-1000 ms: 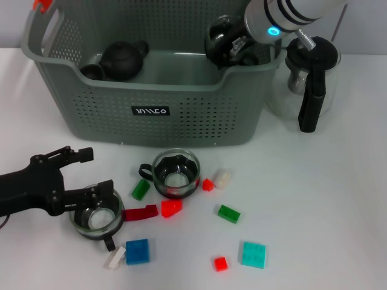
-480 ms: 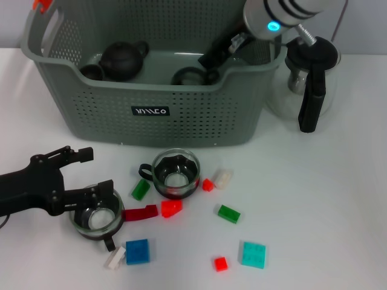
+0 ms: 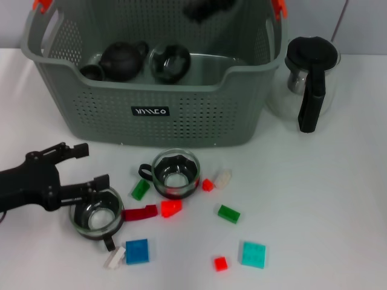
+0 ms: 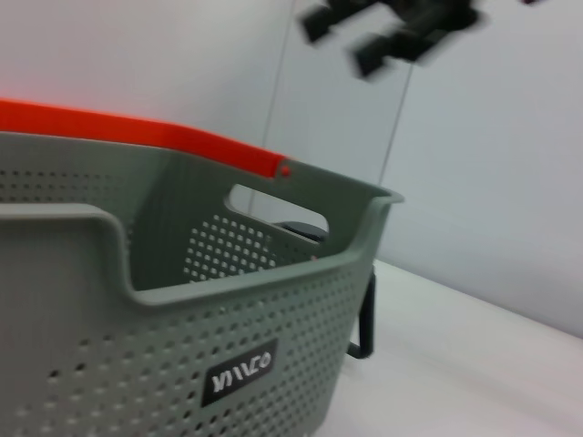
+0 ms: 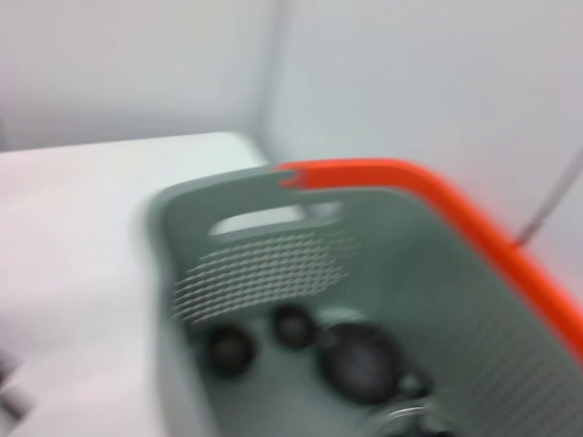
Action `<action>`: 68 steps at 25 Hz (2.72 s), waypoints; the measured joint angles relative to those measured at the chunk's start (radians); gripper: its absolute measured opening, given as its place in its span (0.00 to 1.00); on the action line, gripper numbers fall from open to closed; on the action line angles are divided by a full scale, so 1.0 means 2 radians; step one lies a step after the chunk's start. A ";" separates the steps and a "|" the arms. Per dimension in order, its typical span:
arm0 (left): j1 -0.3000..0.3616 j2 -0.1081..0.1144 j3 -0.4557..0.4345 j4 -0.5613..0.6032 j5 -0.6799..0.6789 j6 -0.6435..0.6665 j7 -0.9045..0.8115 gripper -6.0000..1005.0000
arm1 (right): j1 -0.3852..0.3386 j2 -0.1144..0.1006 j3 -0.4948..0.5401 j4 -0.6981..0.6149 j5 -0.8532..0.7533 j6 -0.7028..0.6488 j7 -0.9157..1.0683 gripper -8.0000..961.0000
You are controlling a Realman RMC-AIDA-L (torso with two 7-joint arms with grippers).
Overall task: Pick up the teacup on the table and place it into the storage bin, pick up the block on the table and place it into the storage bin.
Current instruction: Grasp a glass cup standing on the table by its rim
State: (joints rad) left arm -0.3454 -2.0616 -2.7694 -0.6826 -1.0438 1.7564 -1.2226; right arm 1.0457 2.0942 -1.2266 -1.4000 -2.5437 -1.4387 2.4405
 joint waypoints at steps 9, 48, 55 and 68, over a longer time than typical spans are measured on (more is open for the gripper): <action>0.001 0.001 -0.019 0.002 0.001 -0.001 -0.010 0.80 | -0.063 0.001 -0.050 -0.054 0.104 -0.148 -0.047 0.86; 0.005 0.001 -0.015 0.000 0.006 0.004 -0.020 0.79 | -0.262 0.001 -0.091 0.060 0.276 -0.006 -0.340 0.86; -0.008 0.000 -0.014 0.001 0.006 -0.002 -0.020 0.79 | -0.278 -0.001 0.083 0.272 0.368 -0.077 -0.566 0.86; -0.028 -0.001 0.112 -0.220 0.006 0.100 -0.198 0.79 | -0.322 -0.004 0.204 0.415 0.372 -0.147 -0.777 0.86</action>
State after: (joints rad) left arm -0.4006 -2.0632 -2.5456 -1.1223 -1.0319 1.9554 -1.6195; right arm 0.4017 2.0860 -0.8190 -0.5693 -1.8000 -1.7328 0.8874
